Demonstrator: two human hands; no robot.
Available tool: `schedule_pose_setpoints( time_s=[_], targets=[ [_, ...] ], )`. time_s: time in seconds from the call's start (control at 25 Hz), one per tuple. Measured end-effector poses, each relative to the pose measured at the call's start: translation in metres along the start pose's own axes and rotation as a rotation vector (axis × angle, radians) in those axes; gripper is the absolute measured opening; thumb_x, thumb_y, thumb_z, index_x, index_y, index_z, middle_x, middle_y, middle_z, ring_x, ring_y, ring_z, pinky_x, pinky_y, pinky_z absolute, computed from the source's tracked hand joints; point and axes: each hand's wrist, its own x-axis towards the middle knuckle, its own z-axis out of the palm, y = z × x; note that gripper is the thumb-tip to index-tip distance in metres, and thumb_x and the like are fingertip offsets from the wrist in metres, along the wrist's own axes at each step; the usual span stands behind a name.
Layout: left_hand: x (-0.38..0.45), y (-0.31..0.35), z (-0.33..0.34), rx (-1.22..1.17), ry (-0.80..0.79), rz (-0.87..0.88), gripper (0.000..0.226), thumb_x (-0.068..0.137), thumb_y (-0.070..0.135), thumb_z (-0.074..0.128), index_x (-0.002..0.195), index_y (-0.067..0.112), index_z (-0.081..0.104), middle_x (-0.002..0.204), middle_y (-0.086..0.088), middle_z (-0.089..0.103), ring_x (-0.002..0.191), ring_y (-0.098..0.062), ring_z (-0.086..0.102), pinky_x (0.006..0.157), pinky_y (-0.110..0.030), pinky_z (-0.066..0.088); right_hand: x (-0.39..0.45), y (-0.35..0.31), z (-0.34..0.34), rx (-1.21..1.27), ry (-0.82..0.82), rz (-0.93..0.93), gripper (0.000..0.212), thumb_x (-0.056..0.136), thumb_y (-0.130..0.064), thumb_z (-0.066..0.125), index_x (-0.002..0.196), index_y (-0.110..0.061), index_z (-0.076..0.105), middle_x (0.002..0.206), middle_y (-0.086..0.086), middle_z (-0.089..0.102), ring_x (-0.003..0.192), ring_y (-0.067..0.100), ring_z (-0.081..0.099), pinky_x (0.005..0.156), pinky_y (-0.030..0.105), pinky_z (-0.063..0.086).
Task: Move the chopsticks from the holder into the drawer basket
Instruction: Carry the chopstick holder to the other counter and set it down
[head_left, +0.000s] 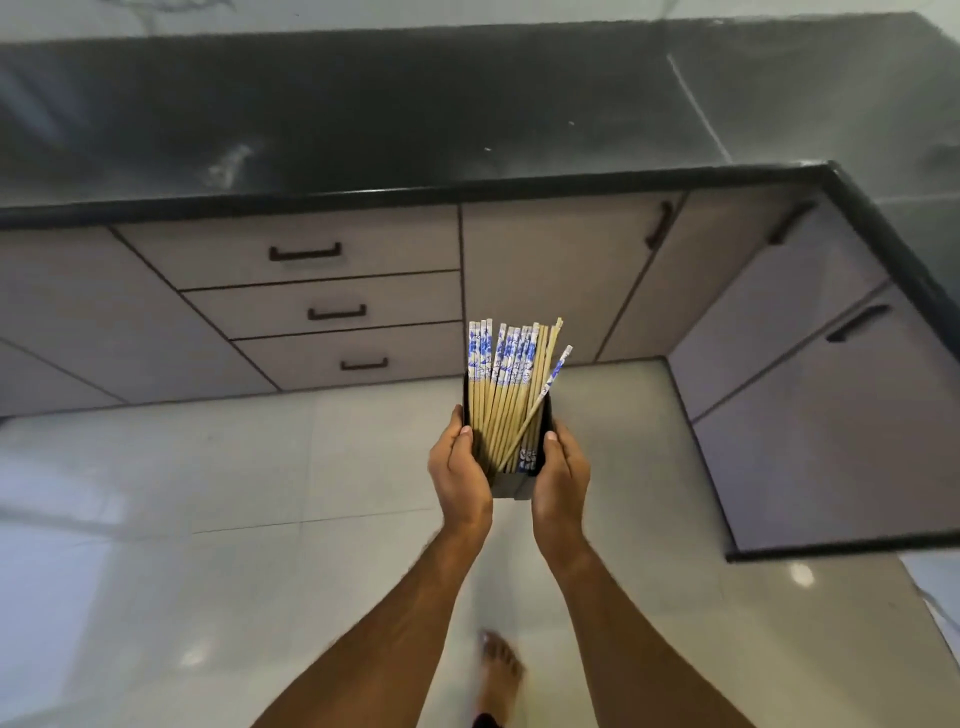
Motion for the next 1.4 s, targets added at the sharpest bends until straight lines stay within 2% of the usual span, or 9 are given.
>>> schedule_pose_setpoints(
  time_s=[0.32, 0.52, 0.6, 0.76, 0.84, 0.96, 1.08, 1.24, 1.4],
  targets=[
    [0.152, 0.100, -0.094, -0.060, 0.205, 0.044, 0.039, 0.106, 0.010, 0.036, 0.135, 0.009, 0.062, 0.117, -0.001, 0.070, 0.116, -0.018, 0.063, 0.091, -0.027, 0.056, 0.036, -0.024, 0.210, -0.013, -0.177, -0.047, 0.035, 0.108, -0.007, 0.035, 0.120, -0.018, 0.066, 0.108, -0.004, 0.072, 0.097, 0.001, 0.069, 0.077, 0.015, 0.054],
    [0.243, 0.202, -0.133, -0.028, 0.119, 0.138, 0.040, 0.096, 0.020, 0.037, 0.095, 0.037, 0.073, 0.093, 0.015, 0.073, 0.092, 0.000, 0.067, 0.080, -0.028, 0.057, 0.066, -0.070, 0.335, -0.007, -0.176, -0.122, 0.035, 0.107, -0.007, 0.036, 0.118, -0.009, 0.068, 0.106, 0.003, 0.071, 0.095, 0.004, 0.068, 0.073, 0.013, 0.054],
    [0.277, 0.240, -0.138, -0.013, 0.078, 0.146, 0.038, 0.094, 0.020, 0.036, 0.089, 0.035, 0.071, 0.089, 0.011, 0.072, 0.088, -0.004, 0.066, 0.081, -0.034, 0.057, 0.082, -0.096, 0.377, 0.002, -0.165, -0.179, 0.035, 0.105, -0.004, 0.035, 0.114, -0.008, 0.069, 0.099, 0.001, 0.071, 0.090, 0.005, 0.067, 0.069, 0.012, 0.052],
    [0.344, 0.291, -0.133, 0.022, 0.095, 0.139, 0.047, 0.091, 0.024, 0.037, 0.123, 0.008, 0.068, 0.109, -0.005, 0.071, 0.104, -0.015, 0.065, 0.092, -0.035, 0.053, 0.124, -0.131, 0.441, -0.027, -0.162, -0.184, 0.037, 0.106, -0.007, 0.035, 0.127, 0.002, 0.063, 0.118, 0.017, 0.070, 0.114, 0.027, 0.066, 0.096, 0.040, 0.056],
    [0.377, 0.307, -0.128, 0.035, 0.093, 0.138, 0.045, 0.088, 0.026, 0.036, 0.112, 0.012, 0.071, 0.103, -0.007, 0.073, 0.100, -0.018, 0.067, 0.091, -0.037, 0.054, 0.148, -0.142, 0.465, -0.046, -0.167, -0.201, 0.037, 0.105, -0.009, 0.035, 0.121, -0.001, 0.067, 0.115, 0.017, 0.071, 0.111, 0.029, 0.067, 0.095, 0.044, 0.056],
    [0.428, 0.316, -0.112, -0.019, 0.121, 0.114, 0.036, 0.095, 0.019, 0.041, 0.115, 0.015, 0.071, 0.092, 0.011, 0.071, 0.092, -0.002, 0.064, 0.090, -0.031, 0.052, 0.186, -0.154, 0.492, -0.099, -0.167, -0.242, 0.038, 0.104, -0.013, 0.035, 0.106, -0.009, 0.073, 0.102, 0.009, 0.075, 0.097, 0.019, 0.071, 0.081, 0.035, 0.058],
    [0.467, 0.318, -0.098, -0.027, 0.168, 0.106, 0.034, 0.097, 0.013, 0.044, 0.086, 0.033, 0.070, 0.073, 0.033, 0.067, 0.077, 0.019, 0.059, 0.081, -0.026, 0.045, 0.222, -0.159, 0.510, -0.128, -0.191, -0.256, 0.038, 0.103, -0.015, 0.036, 0.095, -0.014, 0.073, 0.093, 0.004, 0.075, 0.088, 0.011, 0.071, 0.071, 0.027, 0.056],
    [0.515, 0.316, -0.081, -0.004, 0.168, 0.028, 0.041, 0.099, 0.017, 0.046, 0.137, 0.011, 0.058, 0.135, -0.002, 0.060, 0.127, -0.015, 0.051, 0.113, -0.041, 0.039, 0.266, -0.157, 0.529, -0.138, -0.184, -0.221, 0.038, 0.103, -0.014, 0.036, 0.094, -0.016, 0.073, 0.090, 0.002, 0.074, 0.085, 0.008, 0.070, 0.070, 0.023, 0.055],
    [0.550, 0.316, -0.070, 0.018, 0.186, 0.044, 0.041, 0.101, 0.016, 0.044, 0.139, 0.009, 0.057, 0.127, -0.003, 0.063, 0.130, -0.023, 0.052, 0.114, -0.043, 0.040, 0.298, -0.155, 0.546, -0.153, -0.205, -0.190, 0.037, 0.105, -0.019, 0.036, 0.101, -0.015, 0.073, 0.095, 0.003, 0.074, 0.091, 0.012, 0.070, 0.085, 0.035, 0.059]
  ],
)
